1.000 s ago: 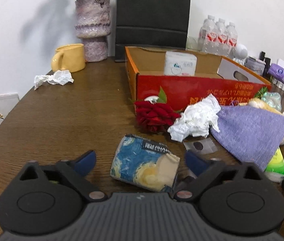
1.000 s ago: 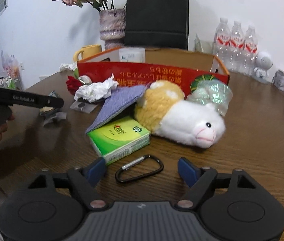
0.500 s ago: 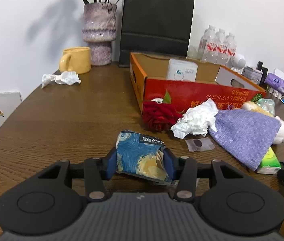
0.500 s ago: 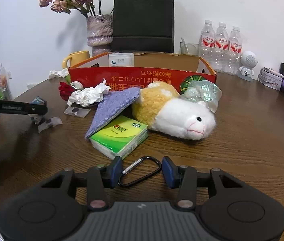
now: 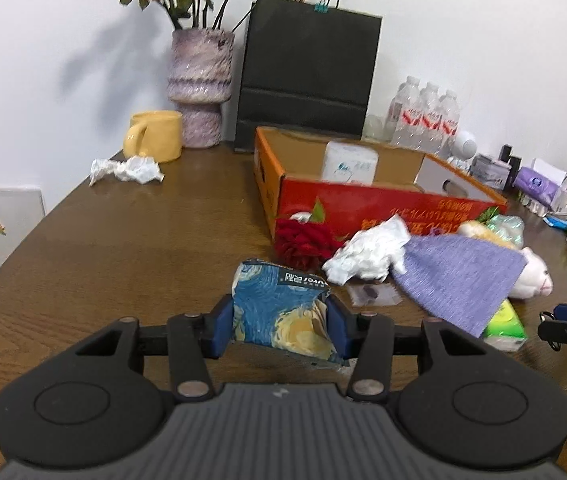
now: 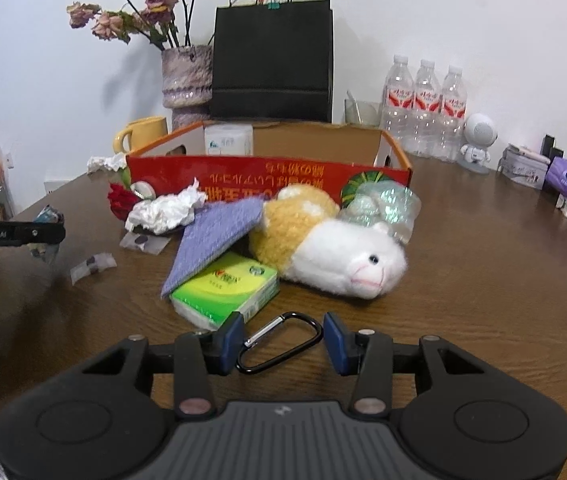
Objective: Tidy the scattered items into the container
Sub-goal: 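Lower the carabiner and pouch into the cardboard box and open both tools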
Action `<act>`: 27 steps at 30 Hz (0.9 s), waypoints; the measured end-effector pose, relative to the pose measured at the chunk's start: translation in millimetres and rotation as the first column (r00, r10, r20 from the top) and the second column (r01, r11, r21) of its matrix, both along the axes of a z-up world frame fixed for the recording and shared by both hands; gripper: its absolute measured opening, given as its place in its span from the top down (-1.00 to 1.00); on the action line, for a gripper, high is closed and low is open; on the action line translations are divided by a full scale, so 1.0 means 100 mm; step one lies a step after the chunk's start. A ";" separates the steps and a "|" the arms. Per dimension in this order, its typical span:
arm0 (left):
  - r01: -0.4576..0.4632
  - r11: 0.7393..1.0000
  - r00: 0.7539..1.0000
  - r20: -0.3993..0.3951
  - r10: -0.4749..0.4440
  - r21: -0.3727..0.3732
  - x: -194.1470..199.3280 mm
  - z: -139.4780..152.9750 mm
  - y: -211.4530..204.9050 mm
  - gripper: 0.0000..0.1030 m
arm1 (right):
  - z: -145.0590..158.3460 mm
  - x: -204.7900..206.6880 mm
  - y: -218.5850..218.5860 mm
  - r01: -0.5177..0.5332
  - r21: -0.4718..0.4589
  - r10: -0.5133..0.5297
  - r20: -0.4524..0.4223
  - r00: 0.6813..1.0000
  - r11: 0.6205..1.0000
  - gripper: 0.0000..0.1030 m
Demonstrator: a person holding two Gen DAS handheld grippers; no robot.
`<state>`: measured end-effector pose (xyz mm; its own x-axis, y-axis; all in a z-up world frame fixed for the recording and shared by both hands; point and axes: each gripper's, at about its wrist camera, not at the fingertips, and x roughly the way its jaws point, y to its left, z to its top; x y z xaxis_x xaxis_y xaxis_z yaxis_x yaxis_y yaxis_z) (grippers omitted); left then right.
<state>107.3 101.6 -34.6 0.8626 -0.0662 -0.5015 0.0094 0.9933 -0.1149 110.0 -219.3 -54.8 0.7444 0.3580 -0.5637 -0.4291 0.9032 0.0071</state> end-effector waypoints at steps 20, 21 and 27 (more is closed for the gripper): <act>0.085 0.996 0.985 0.149 -0.087 0.021 1.07 0.71 -0.48 0.05 | 0.78 1.18 0.19 -0.026 0.091 0.006 0.212 0.977 0.995 0.17; 0.082 0.996 0.985 0.148 -0.084 0.023 1.19 0.71 -0.51 0.05 | 0.78 1.28 0.23 -0.025 0.100 0.004 0.210 0.978 0.995 0.17; 0.038 0.999 0.997 0.073 -0.036 -0.024 1.80 0.46 -0.57 0.05 | 0.60 1.96 0.45 -0.001 0.145 -0.020 0.140 0.990 0.989 0.17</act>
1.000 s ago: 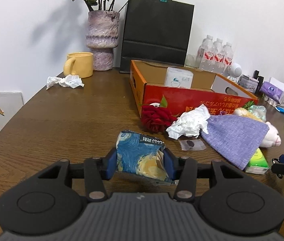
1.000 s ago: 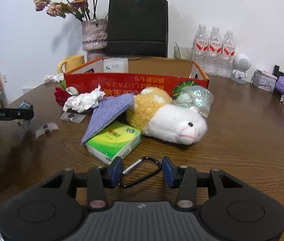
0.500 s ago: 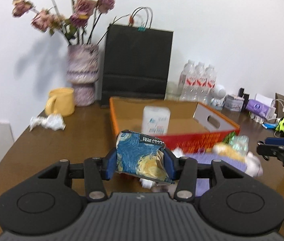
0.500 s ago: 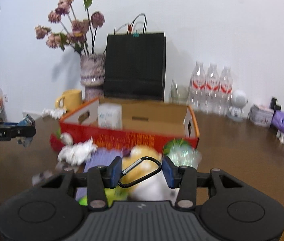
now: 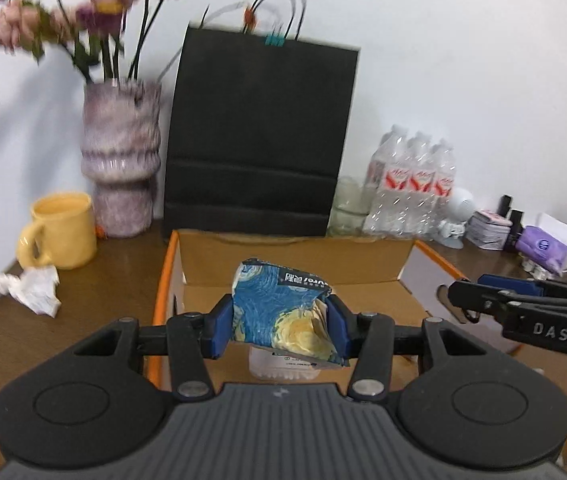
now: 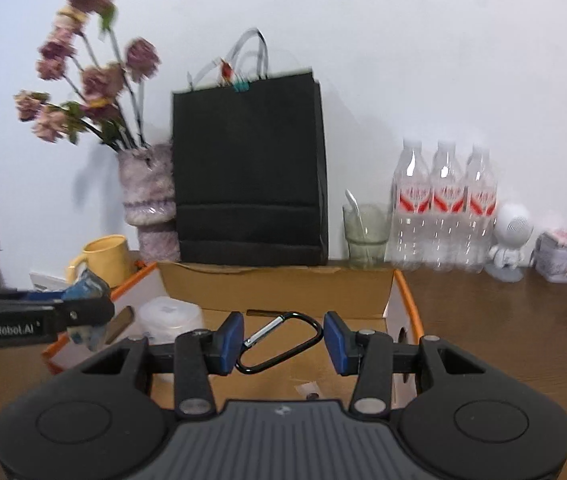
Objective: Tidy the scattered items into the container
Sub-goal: 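Lower the carabiner and pouch into the cardboard box and open both tools, then grasp a clear packet with the left tool while the right tool grasps the green tissue pack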
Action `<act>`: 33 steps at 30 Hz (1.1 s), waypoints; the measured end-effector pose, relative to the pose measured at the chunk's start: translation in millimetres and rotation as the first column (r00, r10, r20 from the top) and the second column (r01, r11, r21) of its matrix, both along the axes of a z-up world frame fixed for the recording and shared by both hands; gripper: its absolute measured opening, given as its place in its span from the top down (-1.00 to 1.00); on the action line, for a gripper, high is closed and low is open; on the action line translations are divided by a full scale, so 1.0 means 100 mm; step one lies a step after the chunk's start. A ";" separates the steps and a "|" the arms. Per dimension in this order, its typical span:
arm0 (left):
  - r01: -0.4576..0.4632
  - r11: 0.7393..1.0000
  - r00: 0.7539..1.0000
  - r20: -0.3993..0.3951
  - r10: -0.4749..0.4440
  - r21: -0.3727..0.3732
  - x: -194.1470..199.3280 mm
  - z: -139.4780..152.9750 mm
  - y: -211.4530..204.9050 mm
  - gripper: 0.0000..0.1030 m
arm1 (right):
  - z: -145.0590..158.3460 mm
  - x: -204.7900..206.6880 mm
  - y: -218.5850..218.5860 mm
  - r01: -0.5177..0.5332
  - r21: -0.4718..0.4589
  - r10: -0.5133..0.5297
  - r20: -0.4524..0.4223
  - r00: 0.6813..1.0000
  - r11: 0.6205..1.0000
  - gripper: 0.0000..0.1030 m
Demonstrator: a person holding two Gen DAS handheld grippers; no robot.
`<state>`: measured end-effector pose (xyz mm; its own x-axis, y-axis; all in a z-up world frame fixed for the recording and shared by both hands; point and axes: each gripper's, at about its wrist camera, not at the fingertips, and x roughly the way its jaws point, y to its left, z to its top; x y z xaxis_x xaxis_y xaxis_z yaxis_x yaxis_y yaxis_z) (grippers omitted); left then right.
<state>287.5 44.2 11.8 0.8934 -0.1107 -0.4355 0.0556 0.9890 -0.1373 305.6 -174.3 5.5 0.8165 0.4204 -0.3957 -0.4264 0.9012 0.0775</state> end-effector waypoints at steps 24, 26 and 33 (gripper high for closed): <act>0.016 0.998 1.000 -0.024 -0.014 0.067 0.08 -0.11 -0.08 -1.00 | -0.18 0.14 0.10 -0.020 -0.099 0.009 -0.111 0.994 0.995 -1.00; 0.015 0.998 1.000 -0.020 -0.014 0.067 0.07 -0.09 -0.08 -1.00 | -0.18 0.13 0.10 -0.016 -0.100 0.005 -0.111 0.994 0.995 -1.00; 0.016 1.000 0.998 0.063 -0.017 0.021 -0.34 0.23 0.07 -1.00 | 0.07 -0.16 -0.08 -0.005 -0.075 0.002 -0.046 0.999 0.997 -1.00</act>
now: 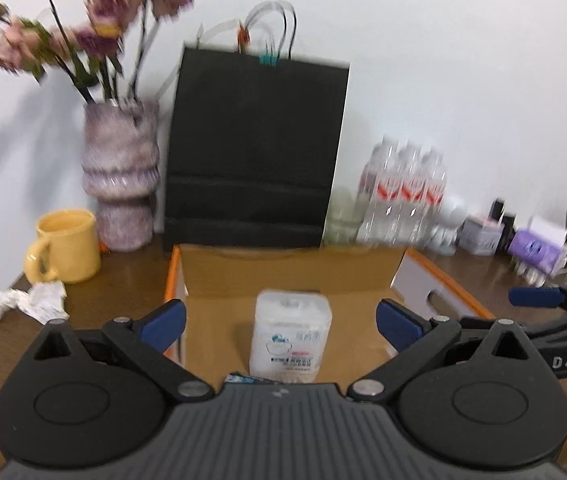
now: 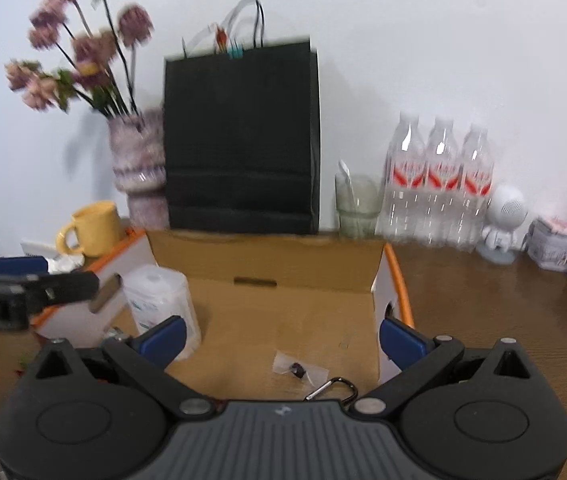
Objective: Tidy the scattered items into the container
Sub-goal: 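Grasp a clear packet with the left tool while the right tool grasps the green tissue pack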
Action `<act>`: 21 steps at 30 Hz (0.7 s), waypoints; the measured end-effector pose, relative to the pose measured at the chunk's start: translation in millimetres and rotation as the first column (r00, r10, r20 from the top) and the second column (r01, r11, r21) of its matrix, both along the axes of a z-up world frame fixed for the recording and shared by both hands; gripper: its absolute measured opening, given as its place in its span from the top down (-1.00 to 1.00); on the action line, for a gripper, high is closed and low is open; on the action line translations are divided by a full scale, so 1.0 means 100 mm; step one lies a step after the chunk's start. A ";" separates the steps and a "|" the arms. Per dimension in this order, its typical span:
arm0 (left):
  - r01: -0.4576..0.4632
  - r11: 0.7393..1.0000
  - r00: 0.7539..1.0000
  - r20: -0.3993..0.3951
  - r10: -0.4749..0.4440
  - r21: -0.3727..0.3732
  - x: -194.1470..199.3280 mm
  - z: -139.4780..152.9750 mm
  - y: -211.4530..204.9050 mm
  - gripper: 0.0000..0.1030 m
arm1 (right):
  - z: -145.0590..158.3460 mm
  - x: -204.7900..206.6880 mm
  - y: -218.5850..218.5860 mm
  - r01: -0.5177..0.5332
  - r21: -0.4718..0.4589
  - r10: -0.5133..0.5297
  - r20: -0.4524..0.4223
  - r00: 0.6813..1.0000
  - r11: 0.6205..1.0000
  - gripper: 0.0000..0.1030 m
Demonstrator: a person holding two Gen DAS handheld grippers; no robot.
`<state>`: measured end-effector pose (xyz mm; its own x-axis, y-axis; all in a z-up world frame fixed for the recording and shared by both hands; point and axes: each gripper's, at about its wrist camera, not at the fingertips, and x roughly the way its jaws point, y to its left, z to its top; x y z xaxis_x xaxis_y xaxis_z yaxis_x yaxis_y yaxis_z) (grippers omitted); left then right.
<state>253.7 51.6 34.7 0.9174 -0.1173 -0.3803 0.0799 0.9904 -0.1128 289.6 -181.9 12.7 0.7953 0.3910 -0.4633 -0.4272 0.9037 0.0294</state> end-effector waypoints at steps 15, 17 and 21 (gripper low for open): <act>0.006 0.992 0.993 -0.122 0.009 0.124 -1.07 -0.43 0.14 -1.00 | -0.16 -1.26 -0.32 -0.024 -0.043 0.022 -0.041 0.999 0.999 -1.00; 0.013 0.992 0.991 -0.136 0.005 0.125 -1.13 -0.49 0.15 -1.00 | -0.25 -1.37 -0.30 -0.034 -0.047 0.030 -0.067 0.997 0.998 -1.00; 0.022 0.991 0.986 -0.165 0.000 0.131 -1.21 -0.62 0.16 -1.00 | -0.45 -1.52 -0.18 -0.050 -0.085 0.040 -0.120 0.992 0.995 -1.00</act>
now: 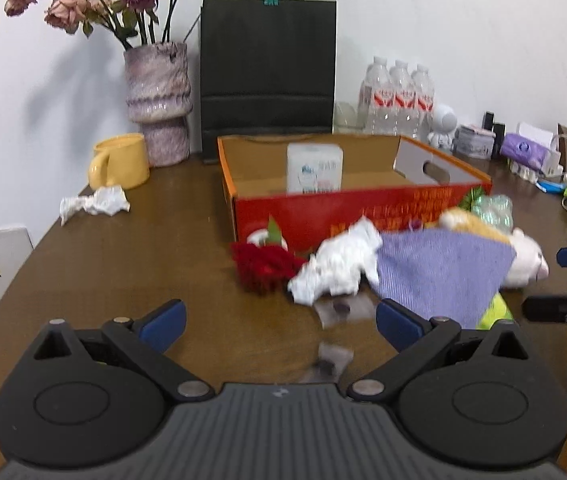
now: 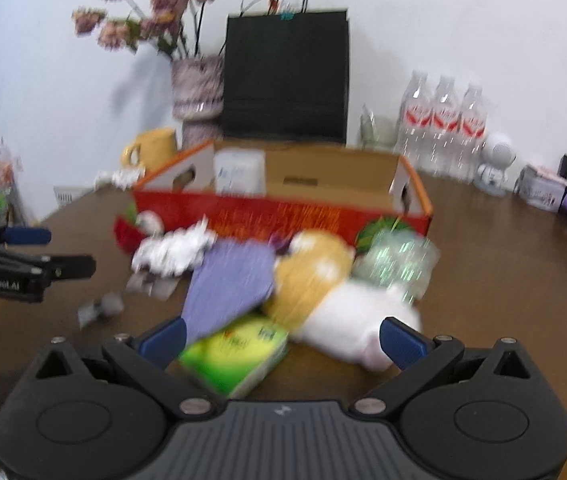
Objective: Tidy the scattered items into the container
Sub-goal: 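Grasp a clear packet with the left tool while the right tool grasps the green tissue pack, then carry the packet and tissue pack into the cardboard box and release both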
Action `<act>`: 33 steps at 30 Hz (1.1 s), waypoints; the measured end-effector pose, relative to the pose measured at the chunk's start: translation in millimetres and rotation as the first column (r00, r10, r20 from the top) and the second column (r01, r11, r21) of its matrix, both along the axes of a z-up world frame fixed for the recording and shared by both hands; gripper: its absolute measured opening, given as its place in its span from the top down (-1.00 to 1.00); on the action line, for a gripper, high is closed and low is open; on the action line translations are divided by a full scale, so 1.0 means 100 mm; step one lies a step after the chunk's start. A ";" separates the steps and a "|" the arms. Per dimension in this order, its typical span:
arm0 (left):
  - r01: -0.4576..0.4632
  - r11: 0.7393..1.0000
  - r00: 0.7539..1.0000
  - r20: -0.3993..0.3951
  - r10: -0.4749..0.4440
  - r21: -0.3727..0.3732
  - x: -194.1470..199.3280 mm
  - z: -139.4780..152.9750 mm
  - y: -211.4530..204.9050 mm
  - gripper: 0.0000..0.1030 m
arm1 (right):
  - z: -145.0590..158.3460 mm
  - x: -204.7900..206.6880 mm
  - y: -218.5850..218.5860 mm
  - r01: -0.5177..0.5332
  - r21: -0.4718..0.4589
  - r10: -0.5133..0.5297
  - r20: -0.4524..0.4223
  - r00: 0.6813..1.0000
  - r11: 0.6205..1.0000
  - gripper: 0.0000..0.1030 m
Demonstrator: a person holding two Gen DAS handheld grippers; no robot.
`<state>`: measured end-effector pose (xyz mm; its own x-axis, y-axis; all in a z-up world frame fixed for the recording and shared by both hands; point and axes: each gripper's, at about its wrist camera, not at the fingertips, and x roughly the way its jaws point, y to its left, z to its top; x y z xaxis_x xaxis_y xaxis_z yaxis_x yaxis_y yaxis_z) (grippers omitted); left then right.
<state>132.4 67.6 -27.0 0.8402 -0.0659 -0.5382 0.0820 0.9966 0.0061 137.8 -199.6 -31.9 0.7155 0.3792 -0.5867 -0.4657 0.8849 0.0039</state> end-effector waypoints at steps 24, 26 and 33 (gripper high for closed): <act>0.110 0.994 0.992 -0.067 -0.108 0.025 -0.02 -0.33 -0.15 0.62 | -0.35 -0.05 0.29 0.037 0.003 -0.036 -0.086 0.996 0.999 -0.04; 0.107 0.994 0.993 -0.056 -0.106 0.023 -0.07 -0.32 -0.15 0.62 | -0.34 -0.07 0.23 0.048 0.016 -0.046 -0.083 0.995 0.999 -0.03; 0.097 0.995 0.995 -0.031 -0.097 0.008 -0.16 -0.24 -0.17 0.62 | -0.26 -0.17 0.06 0.054 0.047 -0.051 -0.063 0.997 0.997 -0.03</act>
<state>116.6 50.6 -50.8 0.8134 -0.1411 -0.5643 0.1787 0.9838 0.0116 120.6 -193.3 -58.2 0.6979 0.3715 -0.6123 -0.4163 0.9061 0.0752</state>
